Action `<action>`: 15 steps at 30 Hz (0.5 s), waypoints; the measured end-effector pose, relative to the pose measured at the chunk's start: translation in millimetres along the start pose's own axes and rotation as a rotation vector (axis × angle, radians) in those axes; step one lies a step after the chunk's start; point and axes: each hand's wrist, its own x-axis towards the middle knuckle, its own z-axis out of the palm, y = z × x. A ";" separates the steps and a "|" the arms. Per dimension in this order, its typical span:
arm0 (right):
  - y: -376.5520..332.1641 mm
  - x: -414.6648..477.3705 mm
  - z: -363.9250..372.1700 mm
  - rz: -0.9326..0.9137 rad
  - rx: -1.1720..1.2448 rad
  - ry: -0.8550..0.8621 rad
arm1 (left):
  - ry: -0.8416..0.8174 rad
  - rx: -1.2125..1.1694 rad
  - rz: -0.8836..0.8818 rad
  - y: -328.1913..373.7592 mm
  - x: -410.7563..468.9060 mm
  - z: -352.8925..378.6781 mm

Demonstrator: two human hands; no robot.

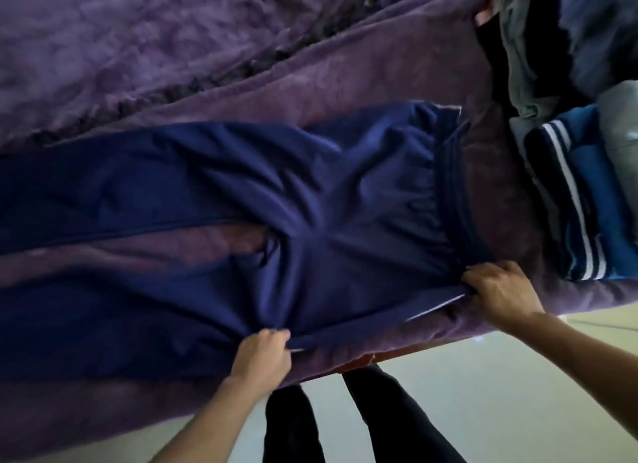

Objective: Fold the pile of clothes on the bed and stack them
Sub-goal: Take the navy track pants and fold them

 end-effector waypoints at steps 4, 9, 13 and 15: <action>15.4 23.8 -23.7 0.068 0.050 -0.056 | 0.089 0.017 0.058 -3.7 -6.1 -12.6; 24.2 85.5 -79.1 0.101 0.233 0.165 | 0.516 -0.340 -0.123 -42.5 28.4 -92.7; 20.5 158.7 -120.7 0.066 0.234 0.283 | 0.774 -0.456 -0.213 -83.0 72.8 -172.4; 19.4 197.1 -132.0 0.072 0.205 0.294 | 0.816 -0.416 -0.233 -92.4 99.8 -202.9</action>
